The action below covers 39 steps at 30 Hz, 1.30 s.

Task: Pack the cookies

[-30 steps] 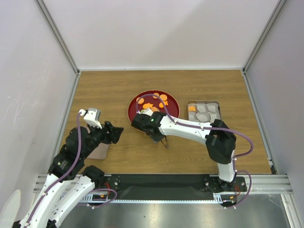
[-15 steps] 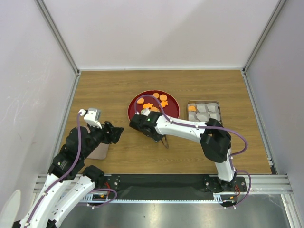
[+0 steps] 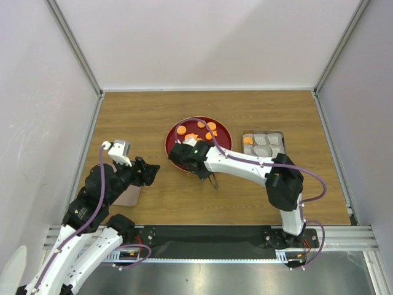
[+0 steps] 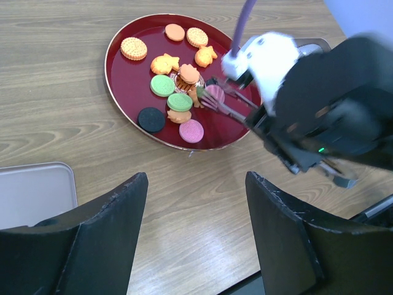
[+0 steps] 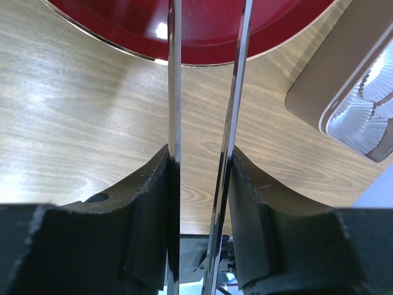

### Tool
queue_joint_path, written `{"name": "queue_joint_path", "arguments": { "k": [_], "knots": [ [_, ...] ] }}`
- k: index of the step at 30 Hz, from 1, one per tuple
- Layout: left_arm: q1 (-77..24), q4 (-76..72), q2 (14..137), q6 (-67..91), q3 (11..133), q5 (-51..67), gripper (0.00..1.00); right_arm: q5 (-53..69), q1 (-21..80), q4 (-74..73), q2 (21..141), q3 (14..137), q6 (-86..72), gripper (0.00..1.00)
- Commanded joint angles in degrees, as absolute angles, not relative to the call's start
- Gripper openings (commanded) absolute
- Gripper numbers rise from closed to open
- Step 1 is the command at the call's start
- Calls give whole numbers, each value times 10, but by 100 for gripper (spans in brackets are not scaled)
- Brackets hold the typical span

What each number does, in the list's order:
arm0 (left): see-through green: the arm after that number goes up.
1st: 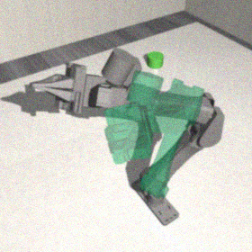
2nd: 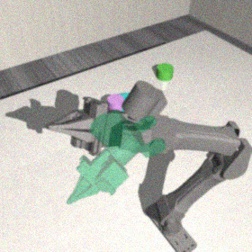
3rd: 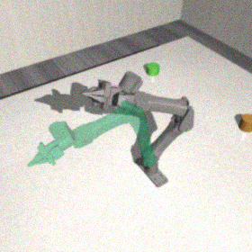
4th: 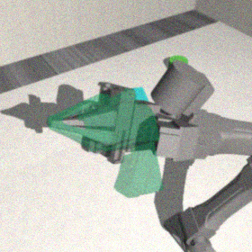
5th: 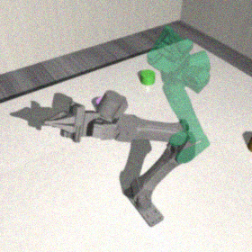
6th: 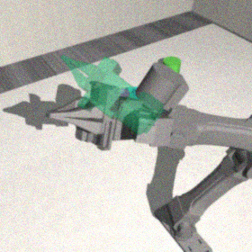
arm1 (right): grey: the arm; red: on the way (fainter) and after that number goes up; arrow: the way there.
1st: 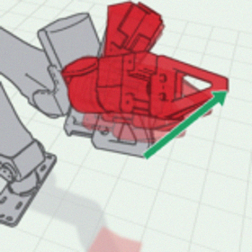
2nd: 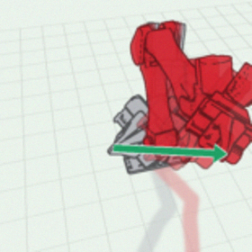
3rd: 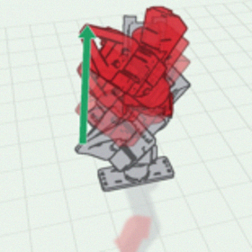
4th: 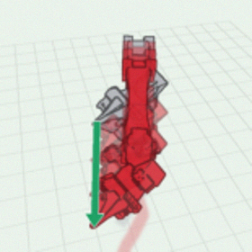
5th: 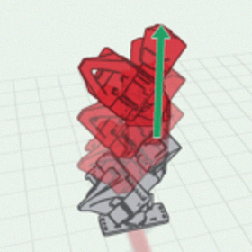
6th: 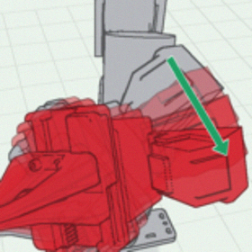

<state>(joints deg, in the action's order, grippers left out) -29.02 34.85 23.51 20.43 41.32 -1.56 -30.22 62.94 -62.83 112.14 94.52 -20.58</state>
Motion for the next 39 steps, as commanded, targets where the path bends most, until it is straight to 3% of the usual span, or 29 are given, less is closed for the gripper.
{"name": "queue_joint_path", "arguments": {
  "k": [1, 12, 23, 27, 39],
  "knots": [
    [-293, 330, 232, 192, 418, -23, 71, -296, 617, -616, 1061, 954, -199, 38],
    [-293, 330, 229, 192, 417, -22, 71, -246, 553, -575, 937, 889, -203, 38],
    [-293, 326, 229, 191, 417, -12, 71, -178, 337, -495, 757, 718, -199, 38],
    [-293, 325, 229, 190, 416, -11, 71, -132, 246, -474, 737, 668, -187, 37],
    [-293, 326, 229, 189, 415, -10, 72, -89, 187, -425, 758, 626, -176, 38]
  ]
}}
